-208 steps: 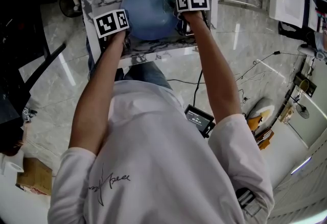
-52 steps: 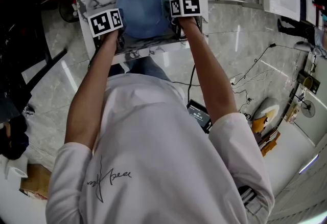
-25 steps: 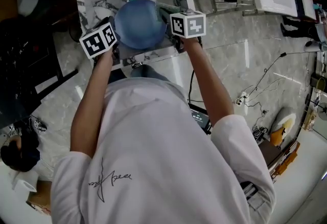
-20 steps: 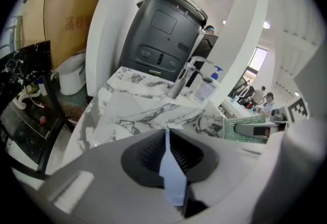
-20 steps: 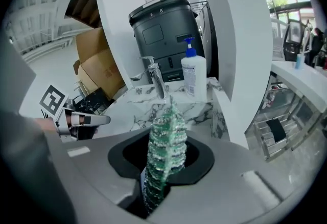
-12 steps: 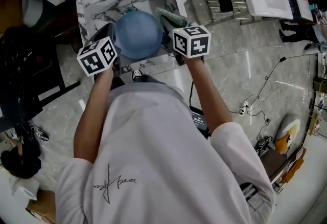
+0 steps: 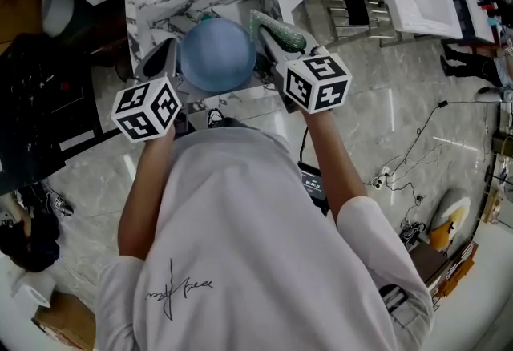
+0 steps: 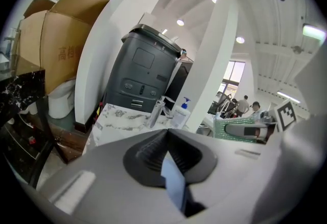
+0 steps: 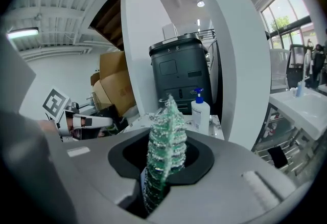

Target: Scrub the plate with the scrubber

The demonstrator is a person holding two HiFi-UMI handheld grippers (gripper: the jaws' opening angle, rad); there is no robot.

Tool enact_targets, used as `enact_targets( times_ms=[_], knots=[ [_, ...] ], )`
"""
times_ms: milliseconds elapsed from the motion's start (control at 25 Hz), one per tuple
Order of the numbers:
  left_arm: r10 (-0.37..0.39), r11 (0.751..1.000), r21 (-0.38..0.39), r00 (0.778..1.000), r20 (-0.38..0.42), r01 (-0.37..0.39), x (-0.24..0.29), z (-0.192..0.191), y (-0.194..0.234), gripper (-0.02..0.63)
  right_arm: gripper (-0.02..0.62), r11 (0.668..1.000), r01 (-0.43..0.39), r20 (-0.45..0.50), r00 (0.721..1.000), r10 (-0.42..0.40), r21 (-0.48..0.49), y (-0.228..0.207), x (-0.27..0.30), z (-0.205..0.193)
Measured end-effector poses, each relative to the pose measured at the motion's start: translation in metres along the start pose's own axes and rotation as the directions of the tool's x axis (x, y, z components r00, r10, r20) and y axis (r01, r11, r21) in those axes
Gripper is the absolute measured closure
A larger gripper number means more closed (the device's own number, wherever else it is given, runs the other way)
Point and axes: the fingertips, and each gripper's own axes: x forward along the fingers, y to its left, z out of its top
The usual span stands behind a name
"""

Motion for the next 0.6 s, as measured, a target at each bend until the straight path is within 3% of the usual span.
enact_targets(
  times_ms=[120,320,600],
  knots=[
    [-0.03,0.999,-0.027,0.998,0.049,0.031,-0.016,0.014,-0.011,0.553,0.522,1.0,-0.013,0.035,0.999,0.014,-0.028,0.006,-0.011,0.015],
    [-0.057,0.996,0.078,0.991,0.124,0.048,-0.043,0.032,-0.027,0.554,0.523,0.997,-0.029,0.081,0.996,0.034,-0.071,0.022,-0.028,0.036],
    [-0.073,0.993,0.109,0.98,0.184,0.054,-0.071,0.045,-0.038,0.554,0.523,0.993,-0.031,0.145,0.988,0.048,-0.118,0.04,-0.049,0.058]
  ],
)
